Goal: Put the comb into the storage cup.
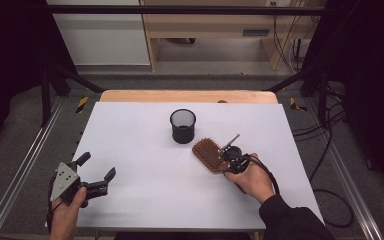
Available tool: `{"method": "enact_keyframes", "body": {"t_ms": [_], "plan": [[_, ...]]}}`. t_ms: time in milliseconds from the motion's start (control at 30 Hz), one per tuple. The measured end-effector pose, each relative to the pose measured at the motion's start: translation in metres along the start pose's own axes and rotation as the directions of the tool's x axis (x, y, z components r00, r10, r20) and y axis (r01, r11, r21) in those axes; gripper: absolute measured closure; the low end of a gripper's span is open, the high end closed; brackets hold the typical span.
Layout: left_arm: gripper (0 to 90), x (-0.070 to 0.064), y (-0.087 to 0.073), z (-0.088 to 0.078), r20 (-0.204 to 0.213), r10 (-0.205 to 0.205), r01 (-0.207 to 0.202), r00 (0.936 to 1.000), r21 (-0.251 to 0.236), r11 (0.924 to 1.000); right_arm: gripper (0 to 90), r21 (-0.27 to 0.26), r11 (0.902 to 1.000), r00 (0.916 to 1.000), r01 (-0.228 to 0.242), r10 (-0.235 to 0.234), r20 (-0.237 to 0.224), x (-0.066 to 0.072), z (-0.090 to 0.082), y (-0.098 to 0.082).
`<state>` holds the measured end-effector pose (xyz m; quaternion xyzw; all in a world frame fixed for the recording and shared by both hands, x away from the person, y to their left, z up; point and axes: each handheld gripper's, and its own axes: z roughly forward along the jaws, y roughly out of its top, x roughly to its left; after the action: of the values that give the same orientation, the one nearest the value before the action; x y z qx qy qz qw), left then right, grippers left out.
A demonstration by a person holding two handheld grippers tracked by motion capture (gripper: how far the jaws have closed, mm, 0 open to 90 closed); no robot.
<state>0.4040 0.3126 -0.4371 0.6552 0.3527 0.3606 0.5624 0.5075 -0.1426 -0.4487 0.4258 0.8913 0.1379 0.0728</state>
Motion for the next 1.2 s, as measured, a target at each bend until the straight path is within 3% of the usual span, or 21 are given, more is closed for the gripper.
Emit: {"method": "enact_keyframes", "body": {"t_ms": [200,333,633,867,967,1167,1200], "plan": [[1.5,0.0,0.0,0.001,-0.001,0.002,-0.002,1.0,0.003,1.0,72.6,-0.021,0.9994,0.9996,0.027,-0.027,0.0,0.0,-0.002,-0.005],[1.5,0.0,0.0,0.001,-0.002,0.006,-0.006,1.0,0.005,1.0,72.7,-0.038,0.9991,0.9998,0.018,-0.018,0.001,-0.001,-0.004,-0.01],[1.5,-0.001,0.0,0.002,-0.001,0.009,-0.009,1.0,0.009,0.9999,72.7,-0.159,0.9862,0.9988,0.045,-0.048,-0.014,-0.002,-0.019,-0.019],[1.5,-0.002,-0.001,0.003,-0.001,0.008,-0.008,1.0,0.013,0.9999,72.7,-0.301,0.9531,0.9984,0.03,-0.042,-0.036,-0.006,-0.028,-0.028],[1.5,-0.001,-0.001,0.003,-0.002,0.004,-0.004,1.0,0.014,0.9999,72.7,-0.365,0.9311,0.9983,0.01,-0.03,-0.05,-0.006,-0.033,-0.03],[1.6,-0.003,0.002,0.001,0.001,-0.011,0.011,0.9999,0.002,0.9999,72.7,-0.498,0.8672,0.997,-0.016,-0.024,-0.074,-0.004,-0.047,-0.031],[1.6,-0.004,0.003,0.001,0.006,-0.013,0.013,0.9999,0.0,0.9999,72.7,-0.508,0.8613,0.9968,-0.016,-0.026,-0.075,-0.004,-0.048,-0.031]]}}
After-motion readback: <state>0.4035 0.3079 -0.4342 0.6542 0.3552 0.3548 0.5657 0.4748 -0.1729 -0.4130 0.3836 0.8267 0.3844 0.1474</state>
